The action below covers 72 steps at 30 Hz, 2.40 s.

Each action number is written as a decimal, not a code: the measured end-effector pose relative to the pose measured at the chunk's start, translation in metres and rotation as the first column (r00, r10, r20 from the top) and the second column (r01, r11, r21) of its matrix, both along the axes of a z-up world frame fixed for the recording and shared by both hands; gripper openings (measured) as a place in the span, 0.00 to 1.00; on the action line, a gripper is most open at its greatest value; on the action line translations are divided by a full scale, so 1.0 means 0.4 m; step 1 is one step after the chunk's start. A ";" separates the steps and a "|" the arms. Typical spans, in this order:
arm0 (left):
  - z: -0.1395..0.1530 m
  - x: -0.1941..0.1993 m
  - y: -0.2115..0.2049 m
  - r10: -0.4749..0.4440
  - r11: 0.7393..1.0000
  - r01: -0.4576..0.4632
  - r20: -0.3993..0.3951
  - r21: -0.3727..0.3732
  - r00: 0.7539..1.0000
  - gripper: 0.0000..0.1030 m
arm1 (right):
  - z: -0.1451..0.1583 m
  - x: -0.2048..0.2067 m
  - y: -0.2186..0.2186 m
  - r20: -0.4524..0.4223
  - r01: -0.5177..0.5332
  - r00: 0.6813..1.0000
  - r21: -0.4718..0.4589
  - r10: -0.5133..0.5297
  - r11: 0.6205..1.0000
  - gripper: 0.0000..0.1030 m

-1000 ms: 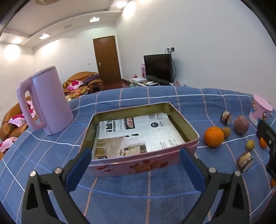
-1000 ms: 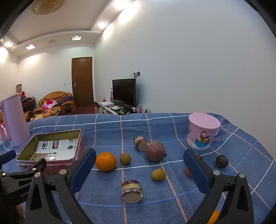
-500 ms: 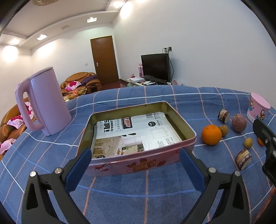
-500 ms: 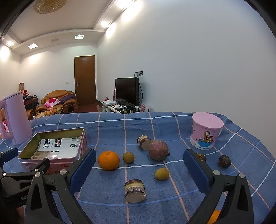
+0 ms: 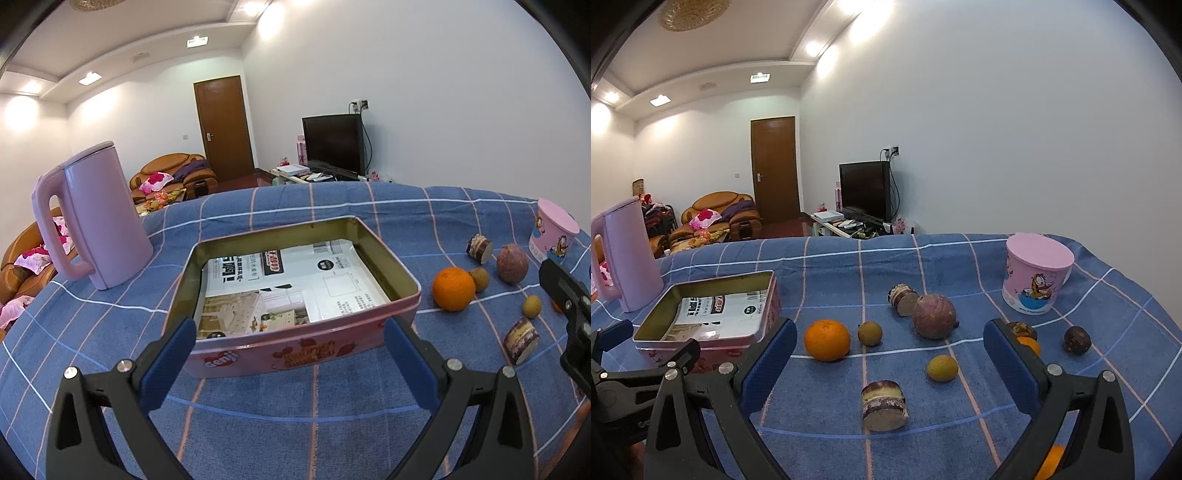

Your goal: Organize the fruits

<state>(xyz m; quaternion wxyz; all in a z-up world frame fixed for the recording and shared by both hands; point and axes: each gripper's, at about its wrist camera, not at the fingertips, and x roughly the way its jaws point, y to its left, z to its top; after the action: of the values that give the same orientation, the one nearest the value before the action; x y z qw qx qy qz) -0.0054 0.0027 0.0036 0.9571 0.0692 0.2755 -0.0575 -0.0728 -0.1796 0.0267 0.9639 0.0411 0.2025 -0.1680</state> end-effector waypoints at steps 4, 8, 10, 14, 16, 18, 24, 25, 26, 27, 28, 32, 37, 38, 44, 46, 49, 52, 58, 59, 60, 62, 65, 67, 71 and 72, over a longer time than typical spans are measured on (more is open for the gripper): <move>-0.002 0.001 -0.001 -0.001 1.000 0.001 0.002 0.000 1.000 1.00 | 0.000 0.001 0.001 -0.001 -0.003 1.000 -0.003 0.003 1.000 0.99; -0.003 -0.001 -0.002 -0.001 1.000 0.001 0.001 -0.002 1.000 1.00 | -0.001 0.001 0.002 -0.001 -0.003 1.000 -0.004 0.003 1.000 0.99; -0.003 -0.002 -0.003 -0.001 1.000 0.001 0.001 -0.002 1.000 1.00 | -0.001 0.001 0.003 -0.002 -0.002 1.000 -0.005 0.002 1.000 0.99; -0.002 -0.002 -0.001 -0.001 1.000 0.001 0.001 -0.002 1.000 1.00 | -0.001 0.001 0.003 -0.002 -0.003 1.000 -0.005 0.003 1.000 0.99; -0.002 -0.002 -0.001 -0.001 1.000 0.001 0.000 -0.003 1.000 1.00 | -0.001 0.000 0.004 -0.001 -0.002 1.000 -0.005 0.002 1.000 0.99; -0.002 -0.002 -0.001 -0.001 1.000 0.001 0.000 -0.004 1.000 1.00 | -0.001 0.002 0.003 -0.002 -0.003 1.000 -0.004 0.003 1.000 0.99; -0.002 -0.002 -0.003 -0.003 1.000 0.003 0.001 -0.003 1.000 1.00 | -0.001 0.001 0.004 -0.001 -0.002 1.000 -0.004 0.002 1.000 0.99; -0.002 -0.002 -0.004 -0.004 1.000 0.004 0.000 -0.003 1.000 1.00 | -0.001 0.001 0.004 -0.001 -0.002 1.000 -0.005 0.002 1.000 0.99; -0.003 -0.002 -0.005 -0.005 1.000 0.005 0.000 -0.003 1.000 1.00 | -0.001 0.002 0.003 -0.001 -0.002 1.000 -0.005 0.002 1.000 0.99; -0.003 -0.002 -0.005 -0.006 1.000 0.006 -0.001 -0.003 1.000 1.00 | -0.001 0.002 0.003 -0.001 -0.002 1.000 -0.005 0.002 1.000 0.99; -0.003 -0.002 -0.006 -0.006 1.000 0.006 -0.002 -0.004 1.000 1.00 | -0.001 0.001 0.003 -0.001 -0.002 1.000 -0.005 0.002 1.000 0.99; -0.003 -0.002 -0.006 -0.007 1.000 0.007 -0.002 -0.007 1.000 1.00 | 0.000 -0.002 0.003 0.008 0.005 1.000 -0.011 -0.005 1.000 0.99; -0.002 -0.003 -0.005 -0.022 1.000 0.022 -0.002 -0.020 1.000 1.00 | 0.000 -0.009 -0.004 0.004 0.025 1.000 -0.022 -0.025 0.999 0.99; -0.002 -0.004 -0.004 -0.024 0.999 0.024 -0.001 -0.021 1.000 1.00 | 0.001 -0.012 -0.006 0.003 0.029 1.000 -0.022 -0.029 0.999 0.99; 0.000 -0.010 -0.006 -0.041 0.999 0.041 0.001 -0.019 0.999 1.00 | 0.015 -0.051 -0.034 -0.026 0.047 0.998 -0.040 -0.049 0.998 0.99; 0.000 -0.011 -0.008 -0.053 0.998 0.053 -0.006 -0.022 0.999 1.00 | 0.023 -0.078 -0.054 -0.031 0.050 0.998 -0.045 -0.051 0.998 0.99; 0.001 -0.018 -0.012 -0.079 0.997 0.079 0.003 -0.022 0.997 1.00 | 0.033 -0.122 -0.103 -0.041 0.078 0.996 -0.044 -0.079 0.996 0.99; 0.000 -0.030 -0.023 -0.140 0.990 0.139 -0.009 -0.028 0.990 1.00 | 0.041 -0.182 -0.166 -0.063 0.106 0.992 -0.033 -0.108 0.994 0.99; -0.012 -0.051 -0.054 -0.273 0.961 0.268 -0.087 -0.060 0.958 1.00 | 0.024 -0.272 -0.238 -0.141 0.048 0.989 0.023 -0.044 0.999 0.99; -0.014 -0.057 -0.059 -0.294 0.955 0.287 -0.100 -0.076 0.951 1.00 | 0.018 -0.277 -0.240 -0.159 0.021 0.987 0.041 -0.015 0.999 0.97; -0.017 -0.062 -0.063 -0.308 0.950 0.300 -0.112 -0.086 0.945 0.99 | 0.012 -0.278 -0.240 -0.175 -0.002 0.984 0.053 0.012 0.999 0.92; -0.023 -0.075 -0.079 -0.342 0.939 0.331 -0.139 -0.098 0.929 0.98 | -0.005 -0.265 -0.234 -0.215 -0.030 0.976 0.063 0.043 0.998 0.80; -0.020 -0.091 -0.107 -0.374 0.926 0.360 -0.161 -0.112 0.913 0.94 | -0.039 -0.227 -0.221 -0.276 -0.069 0.957 0.096 0.093 0.993 0.75; -0.011 -0.092 -0.119 -0.403 0.912 0.377 -0.184 -0.162 0.897 0.94 | -0.066 -0.197 -0.209 -0.333 -0.091 0.935 0.110 0.123 0.990 0.75; 0.009 -0.084 -0.172 -0.461 0.880 0.415 -0.209 -0.230 0.862 0.94 | -0.093 -0.180 -0.185 -0.403 -0.123 0.903 0.091 0.149 0.988 0.56; 0.012 -0.082 -0.189 -0.470 0.876 0.423 -0.213 -0.230 0.857 0.94 | -0.098 -0.179 -0.182 -0.418 -0.114 0.899 0.066 0.132 0.991 0.54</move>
<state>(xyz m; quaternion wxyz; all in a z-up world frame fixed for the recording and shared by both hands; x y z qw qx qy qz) -0.0382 -0.0728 0.0086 0.8747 0.0390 0.3696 -0.3111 -0.1445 -0.2525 -0.0124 0.9052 0.0104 0.4111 -0.1076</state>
